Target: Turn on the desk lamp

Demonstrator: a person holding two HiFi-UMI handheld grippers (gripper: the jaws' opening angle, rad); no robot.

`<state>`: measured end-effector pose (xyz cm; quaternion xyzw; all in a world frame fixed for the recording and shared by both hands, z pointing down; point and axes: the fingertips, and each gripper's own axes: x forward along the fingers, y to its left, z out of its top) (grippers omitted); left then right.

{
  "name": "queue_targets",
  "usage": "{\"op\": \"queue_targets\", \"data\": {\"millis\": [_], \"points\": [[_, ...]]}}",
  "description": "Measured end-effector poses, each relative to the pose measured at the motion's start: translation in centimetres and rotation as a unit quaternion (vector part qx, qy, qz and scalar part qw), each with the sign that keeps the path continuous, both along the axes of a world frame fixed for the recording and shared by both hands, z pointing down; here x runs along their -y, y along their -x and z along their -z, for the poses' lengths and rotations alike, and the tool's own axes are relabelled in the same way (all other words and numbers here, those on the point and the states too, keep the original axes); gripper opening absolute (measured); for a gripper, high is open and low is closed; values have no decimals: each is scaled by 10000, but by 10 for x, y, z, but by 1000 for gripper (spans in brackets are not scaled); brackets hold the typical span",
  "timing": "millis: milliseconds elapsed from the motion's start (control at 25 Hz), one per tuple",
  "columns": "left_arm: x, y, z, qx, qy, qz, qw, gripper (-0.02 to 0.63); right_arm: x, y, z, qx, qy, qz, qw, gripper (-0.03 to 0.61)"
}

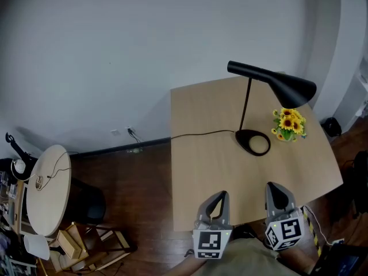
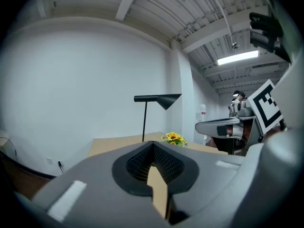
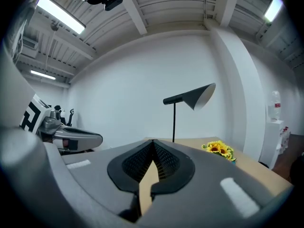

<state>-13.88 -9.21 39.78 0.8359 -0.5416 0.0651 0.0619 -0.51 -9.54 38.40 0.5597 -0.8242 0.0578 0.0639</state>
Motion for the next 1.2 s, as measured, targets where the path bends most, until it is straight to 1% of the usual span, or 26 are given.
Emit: {"op": "queue_targets", "data": {"millis": [160,320,560,760,960,1200], "points": [[36,-1,2,41,6,154,9999,-2,40,5,-1,-68,21,240,9997,0],[74,-12,-3,87,57,216,9997,-2,79,-1,-12,-105,84,361,9993,0],[124,-37,-13,183,126,164,9996,-2,136,-8,-36,-191,214,524,9982,0],[167,-58,-19,278,76,101,9995,-2,184,-6,-60,-349,333,695,9964,0],[203,-60,-37,426,215,268,9985,-2,225,-4,-94,-482,501,823,9942,0],[236,-51,-61,600,487,529,9956,-2,264,-1,-128,-586,766,862,9916,0]]}}
